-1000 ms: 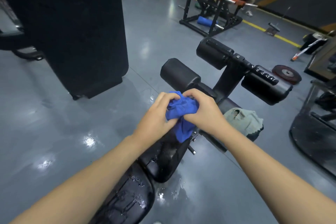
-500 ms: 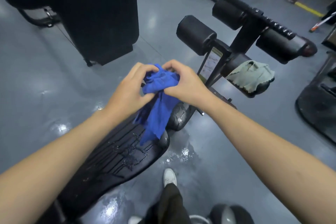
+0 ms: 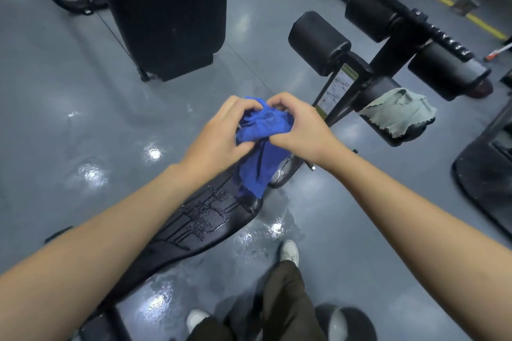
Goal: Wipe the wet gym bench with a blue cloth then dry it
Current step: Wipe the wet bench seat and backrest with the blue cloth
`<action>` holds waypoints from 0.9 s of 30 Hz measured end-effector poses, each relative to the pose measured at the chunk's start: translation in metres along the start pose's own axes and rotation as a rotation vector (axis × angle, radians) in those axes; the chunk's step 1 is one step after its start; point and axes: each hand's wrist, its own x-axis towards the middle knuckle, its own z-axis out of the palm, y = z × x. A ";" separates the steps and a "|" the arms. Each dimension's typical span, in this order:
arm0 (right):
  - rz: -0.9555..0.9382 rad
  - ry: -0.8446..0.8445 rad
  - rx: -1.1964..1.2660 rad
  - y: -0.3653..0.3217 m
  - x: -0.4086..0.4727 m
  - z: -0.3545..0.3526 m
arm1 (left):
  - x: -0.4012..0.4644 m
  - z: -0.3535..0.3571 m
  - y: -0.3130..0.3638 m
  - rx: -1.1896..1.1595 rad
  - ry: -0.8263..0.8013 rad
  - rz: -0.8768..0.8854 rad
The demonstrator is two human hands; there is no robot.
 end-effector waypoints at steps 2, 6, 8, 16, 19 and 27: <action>-0.004 -0.022 0.020 0.008 0.002 0.004 | -0.003 0.007 -0.005 -0.004 0.011 -0.018; -0.028 -0.070 0.050 0.041 0.007 0.012 | -0.005 0.030 -0.023 0.032 0.028 -0.031; -0.043 -0.084 0.065 0.066 0.012 0.015 | -0.005 0.049 -0.035 0.056 0.041 -0.036; -0.129 -0.163 0.050 0.181 0.029 0.026 | -0.010 0.147 -0.091 0.166 0.123 -0.046; -0.184 -0.156 0.026 0.222 0.034 0.028 | -0.009 0.184 -0.113 0.204 0.162 -0.013; -0.302 -0.094 0.017 0.308 0.033 0.052 | -0.019 0.259 -0.173 0.218 0.240 0.076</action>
